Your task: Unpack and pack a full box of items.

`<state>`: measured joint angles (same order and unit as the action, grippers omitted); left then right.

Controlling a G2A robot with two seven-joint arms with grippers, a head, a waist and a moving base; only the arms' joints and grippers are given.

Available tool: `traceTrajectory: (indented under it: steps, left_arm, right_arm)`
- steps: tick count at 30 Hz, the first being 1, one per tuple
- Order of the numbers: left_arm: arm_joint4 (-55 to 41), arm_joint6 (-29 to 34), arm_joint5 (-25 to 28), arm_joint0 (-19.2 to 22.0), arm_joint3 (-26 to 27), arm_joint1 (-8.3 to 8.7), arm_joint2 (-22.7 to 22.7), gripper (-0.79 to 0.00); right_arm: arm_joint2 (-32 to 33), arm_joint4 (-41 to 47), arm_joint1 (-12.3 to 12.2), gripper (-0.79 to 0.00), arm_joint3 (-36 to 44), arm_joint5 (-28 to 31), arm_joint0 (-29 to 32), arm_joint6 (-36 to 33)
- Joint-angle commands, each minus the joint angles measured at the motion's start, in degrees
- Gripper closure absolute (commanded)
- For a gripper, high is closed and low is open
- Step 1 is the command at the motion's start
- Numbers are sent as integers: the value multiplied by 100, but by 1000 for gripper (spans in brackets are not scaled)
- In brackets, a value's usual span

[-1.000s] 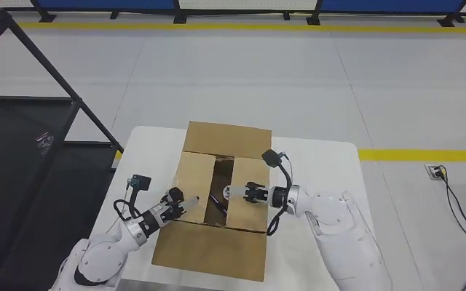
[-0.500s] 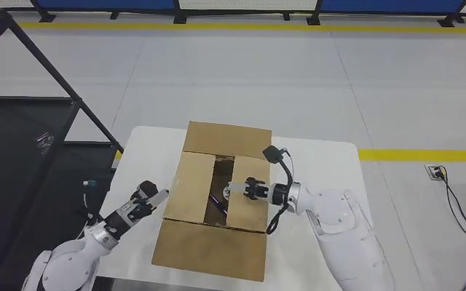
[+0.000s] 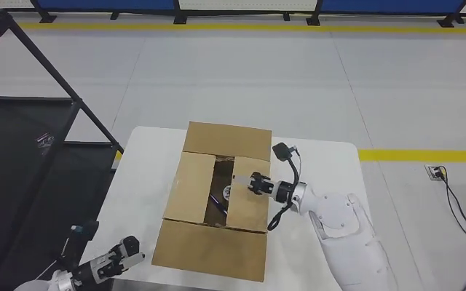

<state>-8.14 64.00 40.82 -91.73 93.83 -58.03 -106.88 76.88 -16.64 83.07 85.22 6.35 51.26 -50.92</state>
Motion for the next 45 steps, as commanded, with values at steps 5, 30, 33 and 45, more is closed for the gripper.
traceTrajectory:
  steps: [5, 30, 33, 45]
  left_arm:
    - [-475, 471, -525, 318, 69, 190, 659, -785]
    - [-1072, -1021, -95, 537, 246, 534, 958, -785]
    - [-759, -1525, -113, 522, 366, 502, 990, -785]
    - [-255, -2328, -235, 513, 665, 442, 1125, -785]
  right_arm:
    - [202, -19, 51, -785, -453, -320, -146, 2110]
    - [154, 2381, 235, -785, -5556, 1530, -2913, 459]
    - [268, 2646, 182, -785, -5714, 1782, -2994, -20]
    - [206, 2843, 81, -785, -4984, 2062, -2740, -946]
